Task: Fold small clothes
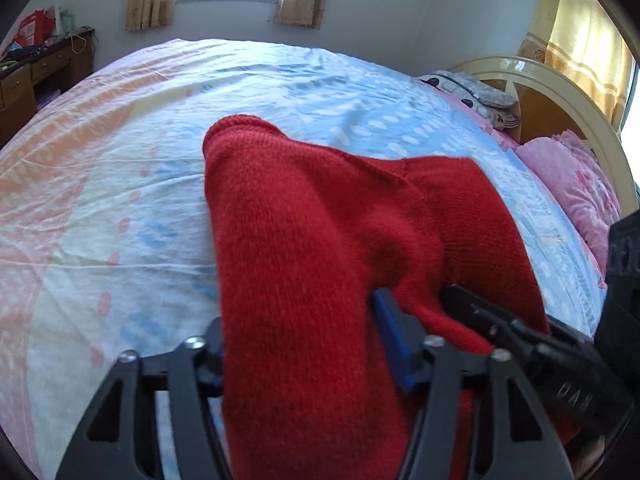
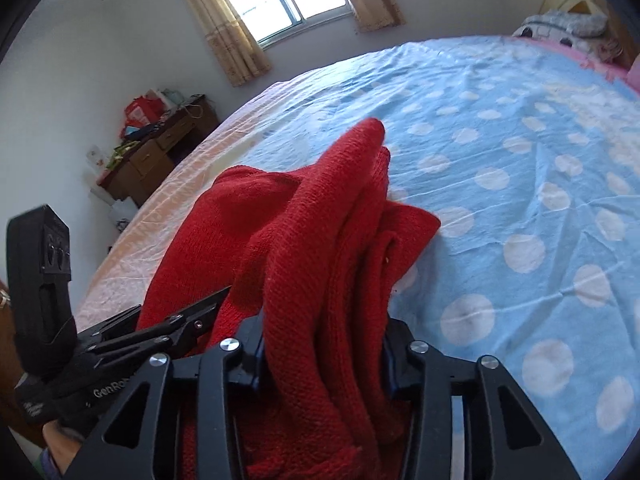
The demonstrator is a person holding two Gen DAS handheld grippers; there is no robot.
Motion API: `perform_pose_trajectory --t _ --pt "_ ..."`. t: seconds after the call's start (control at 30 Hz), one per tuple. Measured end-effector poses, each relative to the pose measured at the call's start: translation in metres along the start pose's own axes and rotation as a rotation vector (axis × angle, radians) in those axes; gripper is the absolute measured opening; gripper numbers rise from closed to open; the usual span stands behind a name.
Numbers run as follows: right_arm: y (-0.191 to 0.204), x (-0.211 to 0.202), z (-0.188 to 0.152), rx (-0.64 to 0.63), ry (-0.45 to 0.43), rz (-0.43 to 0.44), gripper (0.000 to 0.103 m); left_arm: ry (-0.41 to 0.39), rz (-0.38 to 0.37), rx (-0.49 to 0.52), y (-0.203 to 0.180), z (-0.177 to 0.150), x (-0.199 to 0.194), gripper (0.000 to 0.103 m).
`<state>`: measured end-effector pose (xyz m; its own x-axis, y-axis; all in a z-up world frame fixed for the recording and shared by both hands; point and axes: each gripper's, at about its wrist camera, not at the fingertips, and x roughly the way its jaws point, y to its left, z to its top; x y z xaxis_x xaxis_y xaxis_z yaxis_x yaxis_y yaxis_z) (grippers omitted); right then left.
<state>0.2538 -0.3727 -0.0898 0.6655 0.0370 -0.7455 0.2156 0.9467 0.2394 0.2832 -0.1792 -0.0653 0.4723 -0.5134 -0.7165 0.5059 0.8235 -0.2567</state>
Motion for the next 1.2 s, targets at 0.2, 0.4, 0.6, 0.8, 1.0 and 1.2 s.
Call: perform_pose_trajectory --t 0.2,0.4,0.6,0.8,1.0,1.2 --pt "0.028 -0.052 -0.015 0.009 -0.053 0.094 0.040 -0.002 -0.059 -0.060 0.004 -0.014 -0.033 0.041" --pt "0.064 -0.085 -0.040 -0.022 -0.061 0.161 0.040 -0.063 -0.021 -0.082 0.011 -0.040 -0.083 0.041" --pt "0.107 -0.097 -0.058 -0.058 -0.049 0.253 0.040 -0.095 0.009 -0.166 0.047 -0.064 -0.127 0.041" --pt "0.159 -0.094 -0.071 -0.120 -0.021 0.322 0.040 -0.133 0.079 -0.231 0.085 -0.083 -0.163 0.041" --pt "0.212 -0.086 -0.082 -0.184 0.008 0.384 0.040 -0.164 0.140 -0.297 0.121 -0.097 -0.191 0.041" --pt "0.259 -0.072 -0.093 -0.245 0.044 0.447 0.040 -0.192 0.213 -0.355 0.161 -0.110 -0.213 0.041"
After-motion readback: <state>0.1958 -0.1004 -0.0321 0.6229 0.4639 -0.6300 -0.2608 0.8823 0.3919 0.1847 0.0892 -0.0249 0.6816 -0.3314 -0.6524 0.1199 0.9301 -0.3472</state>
